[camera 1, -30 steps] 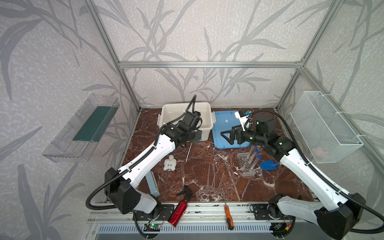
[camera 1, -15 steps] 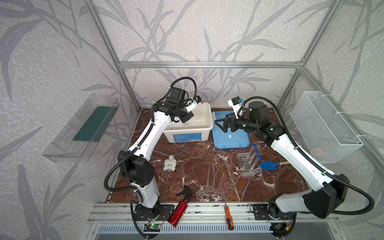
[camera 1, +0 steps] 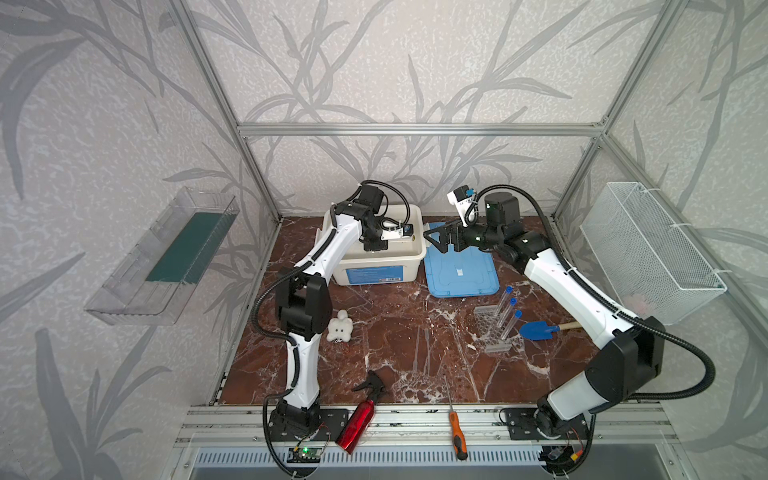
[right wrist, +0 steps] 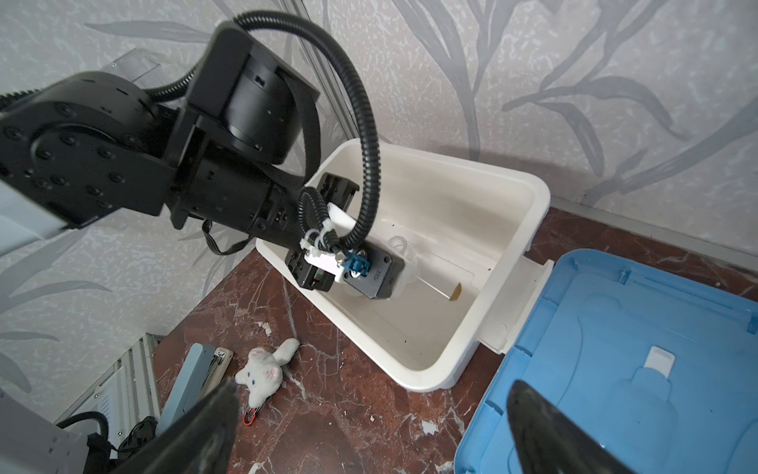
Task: Organize the chemistry lab equipment
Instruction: 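Lower the metal rod into the white bin and release it with the left gripper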
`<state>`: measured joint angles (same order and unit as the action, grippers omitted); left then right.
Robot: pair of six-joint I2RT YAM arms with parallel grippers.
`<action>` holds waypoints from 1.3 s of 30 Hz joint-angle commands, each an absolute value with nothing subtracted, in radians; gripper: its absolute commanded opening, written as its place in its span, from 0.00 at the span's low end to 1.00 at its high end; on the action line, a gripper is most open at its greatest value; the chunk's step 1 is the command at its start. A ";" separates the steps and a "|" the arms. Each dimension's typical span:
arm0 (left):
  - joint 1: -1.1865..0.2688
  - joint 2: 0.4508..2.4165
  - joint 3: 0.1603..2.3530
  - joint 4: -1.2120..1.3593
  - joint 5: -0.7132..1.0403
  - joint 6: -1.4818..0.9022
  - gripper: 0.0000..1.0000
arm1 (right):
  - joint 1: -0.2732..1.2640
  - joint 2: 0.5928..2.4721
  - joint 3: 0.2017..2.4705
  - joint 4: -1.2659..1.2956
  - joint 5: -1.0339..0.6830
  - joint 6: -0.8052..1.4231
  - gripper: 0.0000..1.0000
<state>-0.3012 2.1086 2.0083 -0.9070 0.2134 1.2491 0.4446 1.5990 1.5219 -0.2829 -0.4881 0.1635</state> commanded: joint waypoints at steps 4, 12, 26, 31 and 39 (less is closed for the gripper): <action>-0.288 2.166 2.048 -0.981 0.298 1.310 0.00 | 0.456 1.669 1.619 -0.370 -0.443 0.065 0.98; -0.293 2.227 2.064 -1.031 0.283 1.310 0.00 | 0.480 1.739 1.649 -0.393 -0.422 0.022 0.97; -0.313 2.329 2.115 -1.087 0.259 1.263 0.00 | 0.501 1.825 1.676 -0.338 -0.419 0.049 0.97; -0.319 2.338 2.093 -1.069 0.233 1.226 0.09 | 0.502 1.823 1.657 -0.321 -0.414 0.057 0.97; -0.325 2.367 2.086 -1.060 0.209 1.196 0.11 | 0.501 1.815 1.645 -0.308 -0.407 0.064 0.97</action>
